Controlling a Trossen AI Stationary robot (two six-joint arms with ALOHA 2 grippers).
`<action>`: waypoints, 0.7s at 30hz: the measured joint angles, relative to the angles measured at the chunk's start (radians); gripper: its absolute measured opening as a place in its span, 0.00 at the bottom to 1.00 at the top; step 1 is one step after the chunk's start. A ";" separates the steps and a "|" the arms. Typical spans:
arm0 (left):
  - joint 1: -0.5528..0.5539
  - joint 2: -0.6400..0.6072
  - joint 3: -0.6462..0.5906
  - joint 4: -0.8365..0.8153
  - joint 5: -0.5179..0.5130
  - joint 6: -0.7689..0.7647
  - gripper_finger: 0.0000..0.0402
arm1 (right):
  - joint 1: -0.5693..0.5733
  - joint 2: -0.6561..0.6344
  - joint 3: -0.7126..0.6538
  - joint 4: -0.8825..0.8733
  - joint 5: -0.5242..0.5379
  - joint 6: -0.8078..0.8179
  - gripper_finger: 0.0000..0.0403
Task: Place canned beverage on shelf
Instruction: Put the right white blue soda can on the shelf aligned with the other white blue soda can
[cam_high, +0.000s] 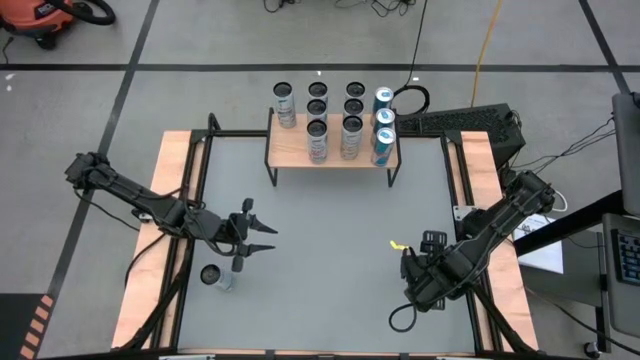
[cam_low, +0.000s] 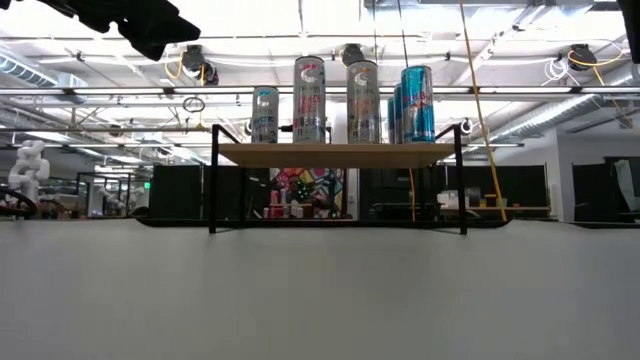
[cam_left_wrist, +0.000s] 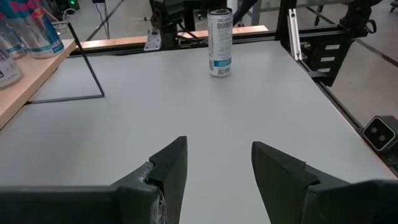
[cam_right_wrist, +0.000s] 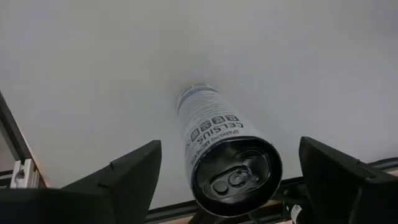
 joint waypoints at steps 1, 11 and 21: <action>0.000 0.000 0.000 0.002 0.000 0.000 0.44 | 0.000 0.000 -0.003 0.000 0.000 0.000 0.78; 0.000 0.000 0.000 0.006 0.000 0.000 0.44 | 0.001 0.000 -0.078 0.020 -0.024 0.000 0.78; 0.000 0.000 0.000 0.007 0.000 0.000 0.44 | 0.000 0.000 -0.134 0.075 -0.053 0.004 0.78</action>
